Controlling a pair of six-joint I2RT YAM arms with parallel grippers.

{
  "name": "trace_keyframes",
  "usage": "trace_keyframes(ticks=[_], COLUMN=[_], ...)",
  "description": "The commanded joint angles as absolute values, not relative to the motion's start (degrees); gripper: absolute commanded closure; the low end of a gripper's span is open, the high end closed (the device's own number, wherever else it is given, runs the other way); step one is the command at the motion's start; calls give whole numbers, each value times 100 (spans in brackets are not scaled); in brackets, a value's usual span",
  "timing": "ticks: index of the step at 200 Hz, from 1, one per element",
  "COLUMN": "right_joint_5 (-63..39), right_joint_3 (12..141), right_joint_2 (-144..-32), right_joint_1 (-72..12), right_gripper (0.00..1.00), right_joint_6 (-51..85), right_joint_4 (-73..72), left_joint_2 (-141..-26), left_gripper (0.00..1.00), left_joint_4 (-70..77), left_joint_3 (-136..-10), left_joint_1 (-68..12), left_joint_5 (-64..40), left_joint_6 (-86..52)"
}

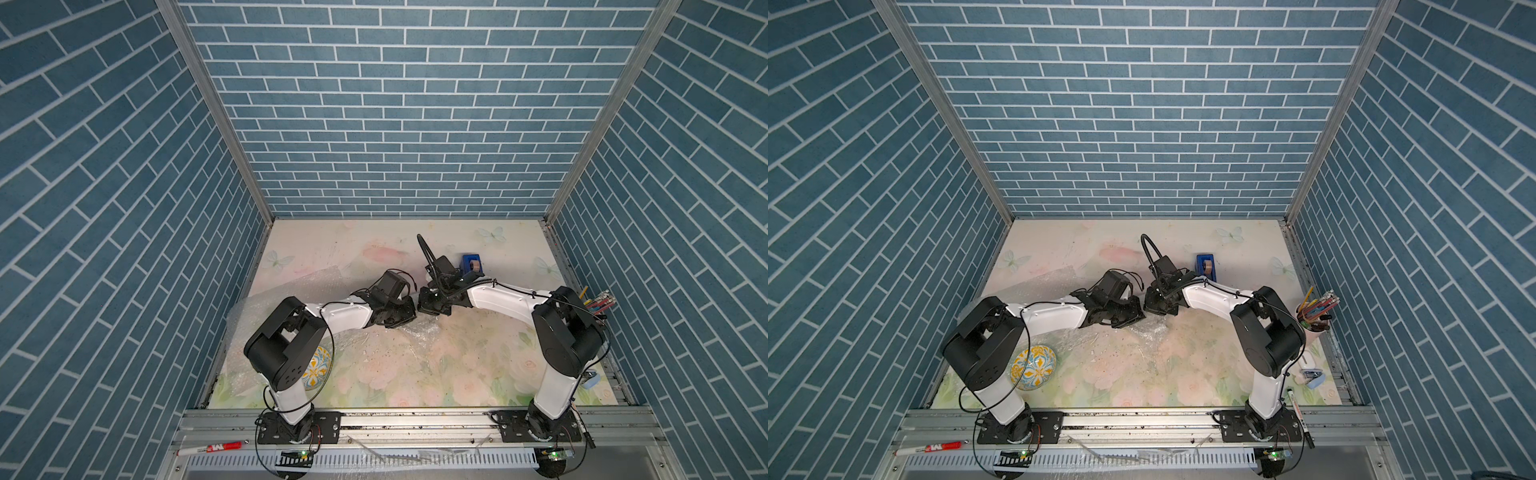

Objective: Wrap bowls in bubble wrap
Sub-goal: Wrap the bowl in bubble wrap.

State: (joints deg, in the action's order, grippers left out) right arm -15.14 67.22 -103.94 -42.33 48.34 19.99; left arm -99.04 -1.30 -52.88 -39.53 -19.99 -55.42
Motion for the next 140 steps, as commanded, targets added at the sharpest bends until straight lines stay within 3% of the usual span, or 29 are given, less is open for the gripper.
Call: trace_keyframes(ticks=[1, 52, 86, 140], right_joint_5=[-1377, -1295, -1325, -1345], right_joint_3=[6660, 6706, 6631, 6587], right_joint_2=[-10641, -10643, -10610, -10565], right_joint_1=[-4237, -4179, -4184, -4184], right_gripper=[100, 100, 100, 100], right_joint_6=[5062, 5019, 5045, 5062], right_joint_4=[2188, 2300, 2145, 1984], left_joint_2=[-9834, -9000, -8765, -9667], left_gripper=[85, 72, 72, 80], left_joint_4=[-134, -540, -575, -125], left_joint_3=[-5177, -5174, -5292, -5569], left_joint_1=[-3886, -3780, -3727, -3727], left_joint_5=[-2002, -1825, -1773, -2204], left_joint_6=[-5620, -5673, -5708, -5898])
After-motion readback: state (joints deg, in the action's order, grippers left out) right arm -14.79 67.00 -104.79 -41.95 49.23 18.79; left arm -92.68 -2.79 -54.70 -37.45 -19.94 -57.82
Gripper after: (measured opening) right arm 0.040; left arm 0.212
